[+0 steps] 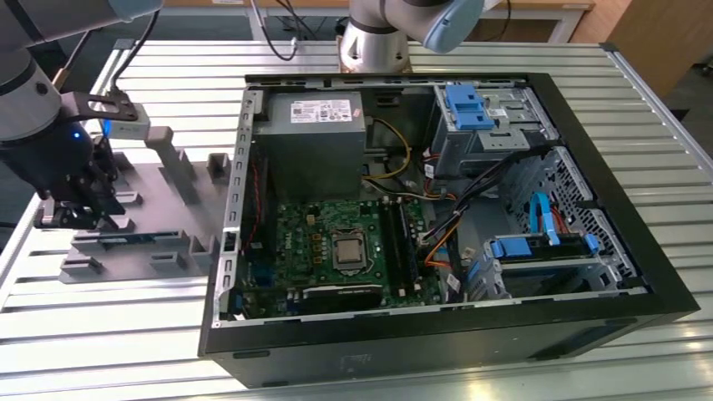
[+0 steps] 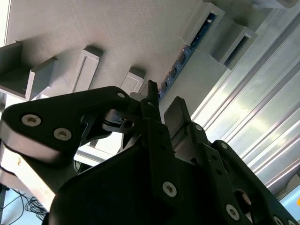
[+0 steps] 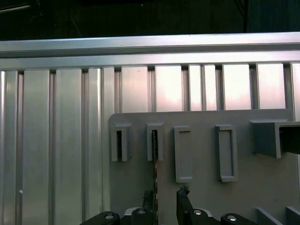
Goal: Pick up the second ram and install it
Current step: 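Pick up the second ram and move it above second insertion slot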
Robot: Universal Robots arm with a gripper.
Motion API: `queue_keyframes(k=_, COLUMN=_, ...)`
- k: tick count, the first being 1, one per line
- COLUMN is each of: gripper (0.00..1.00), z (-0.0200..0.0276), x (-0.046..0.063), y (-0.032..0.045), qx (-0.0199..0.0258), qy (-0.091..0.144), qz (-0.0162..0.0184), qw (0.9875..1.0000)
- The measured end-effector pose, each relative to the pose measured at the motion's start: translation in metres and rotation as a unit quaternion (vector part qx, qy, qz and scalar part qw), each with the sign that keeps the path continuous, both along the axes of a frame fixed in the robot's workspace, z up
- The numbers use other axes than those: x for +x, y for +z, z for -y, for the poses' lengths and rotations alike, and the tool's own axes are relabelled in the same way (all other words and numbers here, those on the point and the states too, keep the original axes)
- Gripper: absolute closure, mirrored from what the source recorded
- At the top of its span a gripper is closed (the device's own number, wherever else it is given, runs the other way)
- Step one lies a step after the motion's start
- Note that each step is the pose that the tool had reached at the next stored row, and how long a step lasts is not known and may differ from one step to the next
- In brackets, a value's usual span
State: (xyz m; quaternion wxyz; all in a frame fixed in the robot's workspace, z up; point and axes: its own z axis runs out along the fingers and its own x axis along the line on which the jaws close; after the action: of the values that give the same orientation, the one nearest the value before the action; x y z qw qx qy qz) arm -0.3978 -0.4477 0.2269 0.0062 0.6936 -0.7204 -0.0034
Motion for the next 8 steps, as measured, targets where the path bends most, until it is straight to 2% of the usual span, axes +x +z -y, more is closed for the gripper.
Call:
queue_keyframes(k=4, gripper=0.67, z=0.0000, x=0.0000, y=-0.0021, qx=-0.0026, qy=0.001, qz=0.0003, qw=1.0000)
queue_keyframes(k=8, gripper=0.67, z=-0.0001, x=0.0000, y=-0.0039, qx=-0.0101, qy=0.001, qz=0.0035, qw=0.9999)
